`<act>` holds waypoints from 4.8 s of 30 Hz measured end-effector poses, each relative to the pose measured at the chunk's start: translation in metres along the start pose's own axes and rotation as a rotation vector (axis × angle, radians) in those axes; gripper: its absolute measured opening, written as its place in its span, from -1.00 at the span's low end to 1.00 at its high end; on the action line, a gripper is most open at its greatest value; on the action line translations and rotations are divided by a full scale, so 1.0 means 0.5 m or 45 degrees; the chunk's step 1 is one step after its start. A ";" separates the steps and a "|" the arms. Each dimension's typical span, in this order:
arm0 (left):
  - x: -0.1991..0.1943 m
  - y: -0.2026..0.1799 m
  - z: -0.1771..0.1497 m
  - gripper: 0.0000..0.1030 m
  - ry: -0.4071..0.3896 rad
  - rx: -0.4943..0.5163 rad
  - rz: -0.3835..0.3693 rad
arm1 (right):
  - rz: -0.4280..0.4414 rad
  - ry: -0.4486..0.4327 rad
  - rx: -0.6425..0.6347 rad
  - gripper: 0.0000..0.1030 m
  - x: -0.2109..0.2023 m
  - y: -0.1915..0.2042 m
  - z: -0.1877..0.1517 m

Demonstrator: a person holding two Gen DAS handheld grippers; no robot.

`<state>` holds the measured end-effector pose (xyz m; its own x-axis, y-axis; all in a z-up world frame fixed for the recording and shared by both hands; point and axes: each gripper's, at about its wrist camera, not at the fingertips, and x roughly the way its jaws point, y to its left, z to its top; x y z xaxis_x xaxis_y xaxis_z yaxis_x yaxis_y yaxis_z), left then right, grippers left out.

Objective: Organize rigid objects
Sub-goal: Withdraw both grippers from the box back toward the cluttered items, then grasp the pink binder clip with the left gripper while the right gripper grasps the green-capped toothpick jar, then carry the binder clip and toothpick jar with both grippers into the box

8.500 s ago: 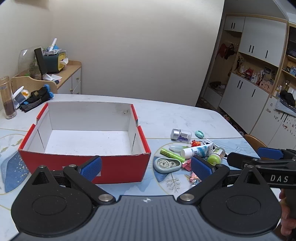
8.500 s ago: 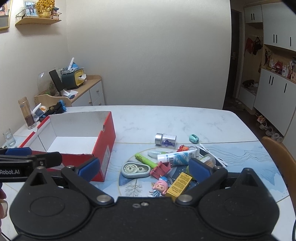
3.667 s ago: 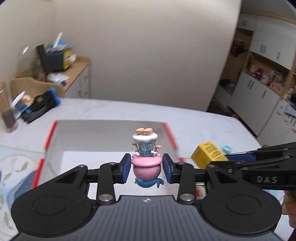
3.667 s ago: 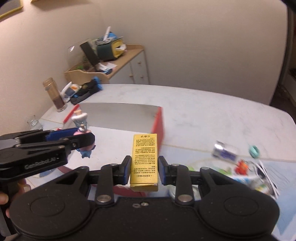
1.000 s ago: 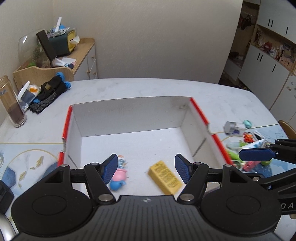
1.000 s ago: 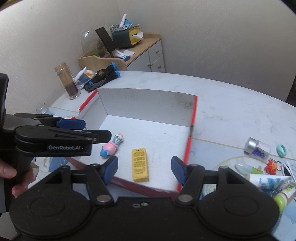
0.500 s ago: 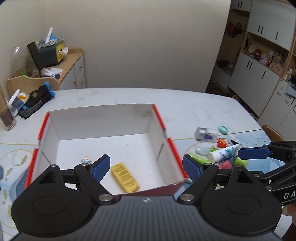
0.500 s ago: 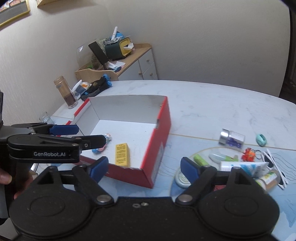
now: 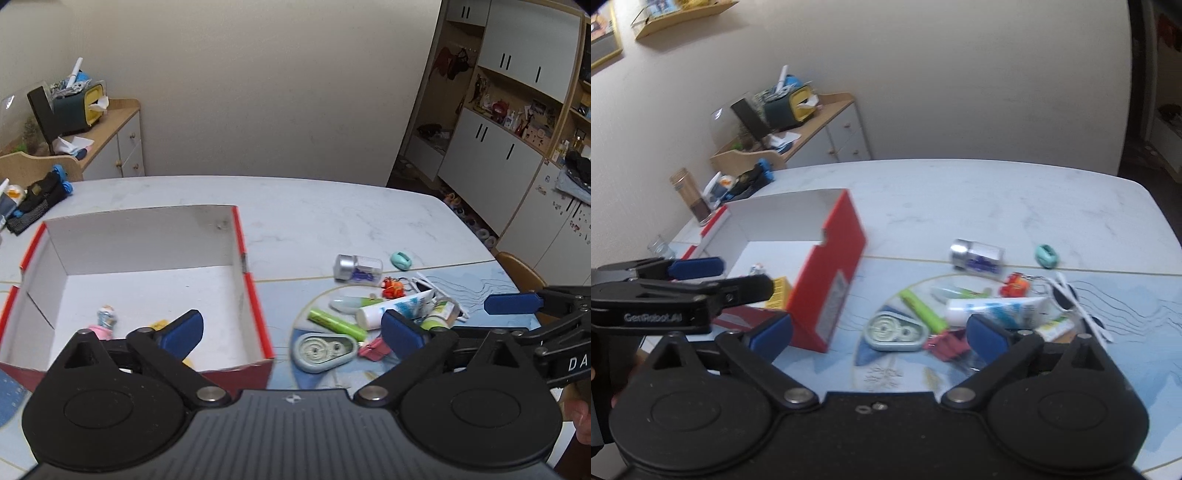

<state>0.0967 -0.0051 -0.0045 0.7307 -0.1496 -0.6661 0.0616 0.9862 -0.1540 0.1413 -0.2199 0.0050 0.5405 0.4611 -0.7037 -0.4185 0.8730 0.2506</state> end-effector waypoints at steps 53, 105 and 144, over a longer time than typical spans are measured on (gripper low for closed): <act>0.327 -0.237 -0.136 0.70 0.052 0.352 -0.059 | -0.212 0.288 -0.149 0.68 0.214 -0.284 -0.039; 0.078 -0.118 -0.030 -0.24 0.008 0.085 -0.063 | -0.114 0.173 -0.199 0.67 0.020 -0.125 -0.014; 0.082 0.403 0.060 -0.24 0.048 -0.096 0.265 | -0.013 0.167 -0.519 0.67 0.259 0.325 0.105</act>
<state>0.1597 0.1895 -0.0409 0.6962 0.0525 -0.7160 -0.1401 0.9881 -0.0638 0.1818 -0.0099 -0.0104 0.4595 0.4055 -0.7902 -0.6821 0.7310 -0.0215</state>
